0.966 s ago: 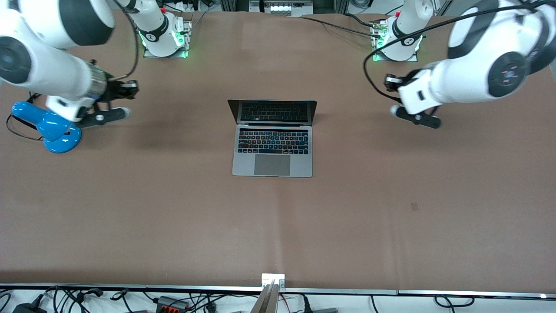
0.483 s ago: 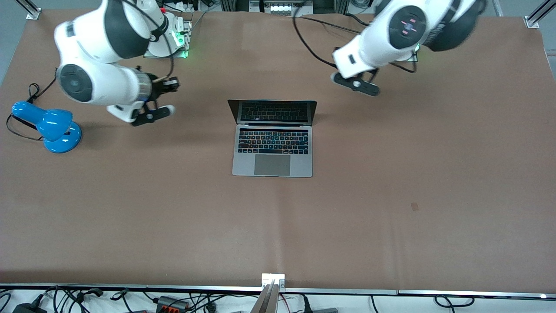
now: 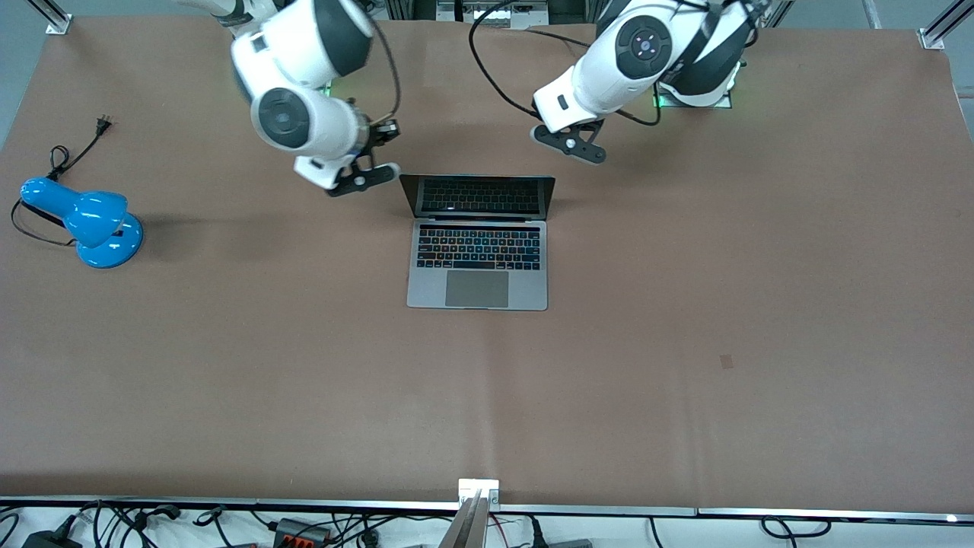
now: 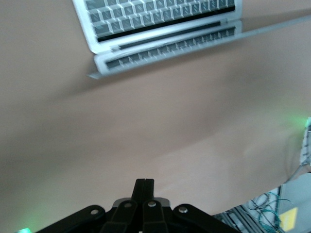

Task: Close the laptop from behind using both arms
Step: 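Move both grippers toward the open silver laptop's screen from behind, then push the laptop screen down with both grippers toward the keyboard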

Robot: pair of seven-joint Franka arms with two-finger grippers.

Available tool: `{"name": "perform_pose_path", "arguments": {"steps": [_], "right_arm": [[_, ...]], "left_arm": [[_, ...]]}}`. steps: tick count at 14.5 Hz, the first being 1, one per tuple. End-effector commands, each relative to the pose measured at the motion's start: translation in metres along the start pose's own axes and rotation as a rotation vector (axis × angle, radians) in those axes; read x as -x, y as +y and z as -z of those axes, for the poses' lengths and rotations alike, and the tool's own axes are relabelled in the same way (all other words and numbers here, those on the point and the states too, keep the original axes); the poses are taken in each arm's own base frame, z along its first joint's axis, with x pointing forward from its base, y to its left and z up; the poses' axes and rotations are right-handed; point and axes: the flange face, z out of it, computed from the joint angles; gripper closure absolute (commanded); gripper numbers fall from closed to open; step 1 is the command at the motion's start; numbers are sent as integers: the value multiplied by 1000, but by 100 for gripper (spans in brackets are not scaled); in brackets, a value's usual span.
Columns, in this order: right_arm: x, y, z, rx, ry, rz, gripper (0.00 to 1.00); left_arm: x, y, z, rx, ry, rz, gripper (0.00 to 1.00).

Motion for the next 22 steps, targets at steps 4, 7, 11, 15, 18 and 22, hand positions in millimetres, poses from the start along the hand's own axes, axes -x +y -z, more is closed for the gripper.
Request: {"name": "perform_pose_path", "arguments": {"steps": [4,7,11,15,18,22], "right_arm": [[-28,-6,-13,-64,48,-52,100],[-38,-13,-13,-86,57,-55,100],[-50,-24,-15,-102,77,-52,100],[-69,-32,-3,-110,100,-60,100],[-88,-35,4,-118,122,-65,100],[-120,-36,1,-107,133,-78,100]], "left_arm": [[-3,-7,-37,33,137,17,99],[-18,-3,-51,68,196,13,99],[-39,-11,-67,105,250,20,99],[-51,-20,-68,114,290,-20,99],[-69,-36,-64,126,347,-46,99],[-90,-52,-79,143,401,-67,99]]}}
